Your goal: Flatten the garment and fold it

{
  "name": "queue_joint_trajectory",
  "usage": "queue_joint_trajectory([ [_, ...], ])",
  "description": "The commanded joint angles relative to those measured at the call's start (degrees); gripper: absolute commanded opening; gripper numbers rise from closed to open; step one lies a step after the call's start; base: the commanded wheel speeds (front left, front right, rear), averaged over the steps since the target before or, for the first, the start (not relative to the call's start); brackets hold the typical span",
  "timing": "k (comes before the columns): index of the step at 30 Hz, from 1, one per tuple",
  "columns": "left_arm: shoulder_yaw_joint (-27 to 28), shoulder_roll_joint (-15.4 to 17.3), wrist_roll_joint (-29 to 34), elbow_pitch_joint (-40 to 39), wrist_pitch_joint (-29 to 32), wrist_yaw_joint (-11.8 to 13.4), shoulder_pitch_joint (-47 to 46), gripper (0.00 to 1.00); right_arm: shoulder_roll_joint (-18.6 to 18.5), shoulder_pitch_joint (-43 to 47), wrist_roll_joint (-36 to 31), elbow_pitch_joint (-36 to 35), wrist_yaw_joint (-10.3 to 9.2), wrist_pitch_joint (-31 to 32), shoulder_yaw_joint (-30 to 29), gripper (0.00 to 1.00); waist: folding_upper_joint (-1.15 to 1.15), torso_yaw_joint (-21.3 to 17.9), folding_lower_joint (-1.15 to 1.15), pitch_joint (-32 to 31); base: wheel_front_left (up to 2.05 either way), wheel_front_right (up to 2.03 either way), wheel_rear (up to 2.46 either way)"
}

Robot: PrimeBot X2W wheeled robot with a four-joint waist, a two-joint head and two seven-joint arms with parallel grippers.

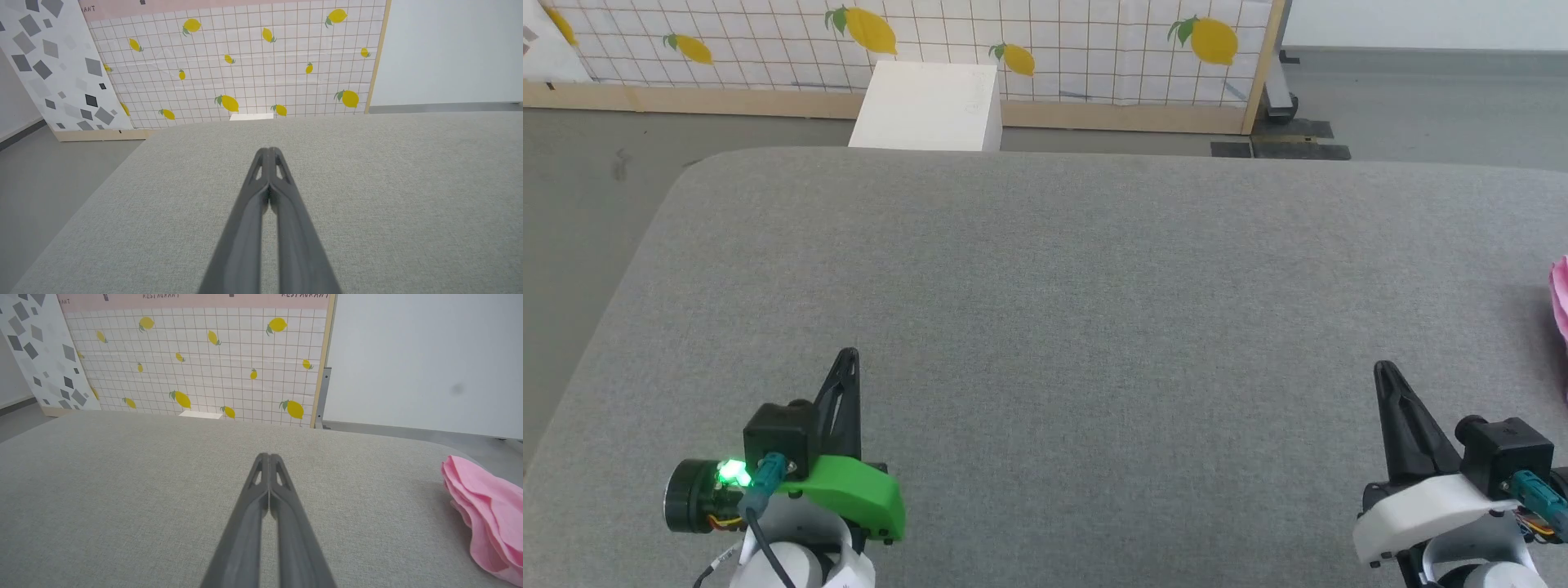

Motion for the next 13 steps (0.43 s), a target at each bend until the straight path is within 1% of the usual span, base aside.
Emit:
queue_joint_trajectory([
  [1, 0.78, -0.72, 1.13, -0.32, 0.35, -0.5, 1.09, 0.0, 0.24, -1.01, -0.71, -0.37, -0.04, 0.18, 0.34, 0.0, 0.0, -0.02, 0.0, -0.02, 0.0, 0.0, 0.0],
  [13, 3.54, -2.68, 3.46, -0.81, 1.57, -2.0, 1.76, 0.0, 0.32, -1.23, -1.1, -0.44, -0.05, 1.06, 1.37, 0.0, 0.0, -0.18, 0.0, -0.21, 0.0, 0.0, 0.0],
])
